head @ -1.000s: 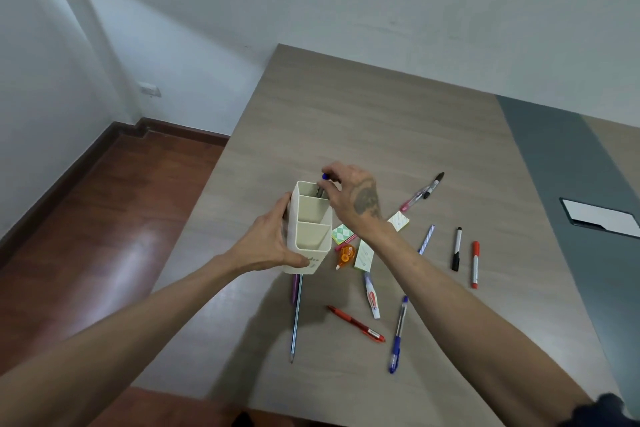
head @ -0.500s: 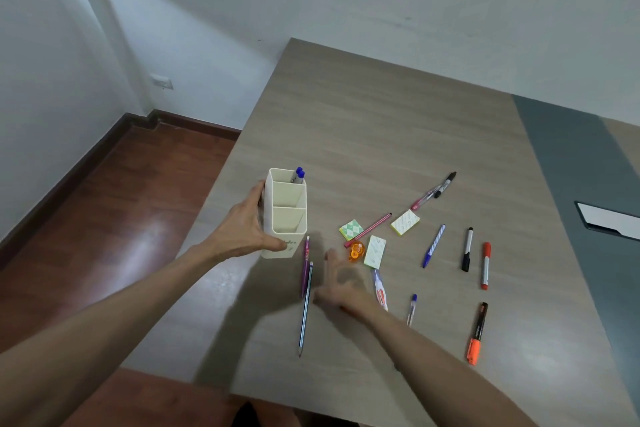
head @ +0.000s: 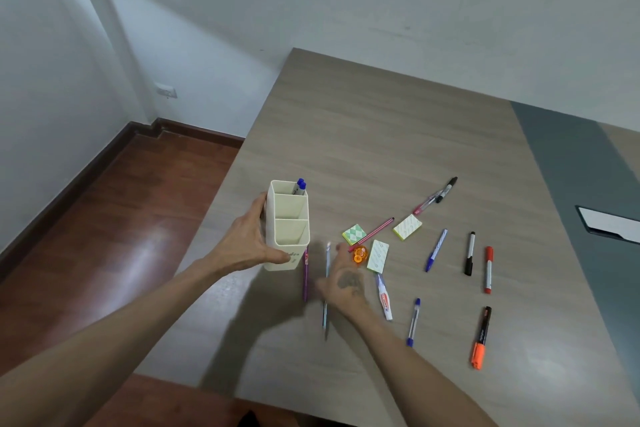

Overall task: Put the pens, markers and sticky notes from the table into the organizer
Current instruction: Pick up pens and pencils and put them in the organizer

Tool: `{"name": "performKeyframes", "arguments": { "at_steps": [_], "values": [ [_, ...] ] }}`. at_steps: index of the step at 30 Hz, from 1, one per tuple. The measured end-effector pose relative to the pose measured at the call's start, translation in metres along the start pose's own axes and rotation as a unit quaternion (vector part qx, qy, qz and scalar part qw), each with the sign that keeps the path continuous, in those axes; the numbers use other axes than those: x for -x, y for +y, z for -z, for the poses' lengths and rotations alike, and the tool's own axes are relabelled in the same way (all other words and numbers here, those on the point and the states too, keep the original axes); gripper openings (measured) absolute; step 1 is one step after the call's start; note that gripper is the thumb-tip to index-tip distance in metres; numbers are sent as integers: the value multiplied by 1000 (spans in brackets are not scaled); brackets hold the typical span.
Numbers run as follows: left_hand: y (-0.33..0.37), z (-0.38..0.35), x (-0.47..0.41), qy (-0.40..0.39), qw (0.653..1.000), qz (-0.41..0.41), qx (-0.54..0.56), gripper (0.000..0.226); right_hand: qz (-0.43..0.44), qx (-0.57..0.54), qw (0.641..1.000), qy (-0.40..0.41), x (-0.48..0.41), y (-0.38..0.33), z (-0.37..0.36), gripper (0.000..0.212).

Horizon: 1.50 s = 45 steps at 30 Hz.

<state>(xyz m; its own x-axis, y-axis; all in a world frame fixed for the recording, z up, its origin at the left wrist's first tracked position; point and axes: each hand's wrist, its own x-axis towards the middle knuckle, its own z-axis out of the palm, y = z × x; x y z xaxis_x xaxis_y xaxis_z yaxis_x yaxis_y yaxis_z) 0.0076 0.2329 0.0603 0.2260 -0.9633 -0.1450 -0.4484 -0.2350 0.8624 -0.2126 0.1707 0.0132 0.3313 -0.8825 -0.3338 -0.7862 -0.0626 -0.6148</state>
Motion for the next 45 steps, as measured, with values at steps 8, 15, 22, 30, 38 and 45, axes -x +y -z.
{"name": "performKeyframes", "arguments": {
  "at_steps": [8, 15, 22, 30, 38, 45],
  "values": [
    [18, -9, -9, -16, 1000, -17, 3, 113, 228, -200, 910, 283, -41, -115, 149, 84],
    [26, -13, -16, -18, 999, -41, -10, 114, 304, -209, 896, 248, -67, -139, 136, 92],
    [24, -11, -23, -16, 999, -40, -17, 115, 356, -75, 909, 202, -90, -112, 98, 53],
    [14, -7, -29, 3, 1000, -17, -22, 116, 344, -66, 901, 255, -109, -91, 93, 44],
    [-4, 12, -29, 28, 999, 8, -19, 115, 86, 186, 976, -76, -85, -23, -2, 50],
    [-14, 15, -23, 35, 999, 14, -10, 113, 72, 137, 985, -71, -76, -13, -48, 53]
  ]
}}
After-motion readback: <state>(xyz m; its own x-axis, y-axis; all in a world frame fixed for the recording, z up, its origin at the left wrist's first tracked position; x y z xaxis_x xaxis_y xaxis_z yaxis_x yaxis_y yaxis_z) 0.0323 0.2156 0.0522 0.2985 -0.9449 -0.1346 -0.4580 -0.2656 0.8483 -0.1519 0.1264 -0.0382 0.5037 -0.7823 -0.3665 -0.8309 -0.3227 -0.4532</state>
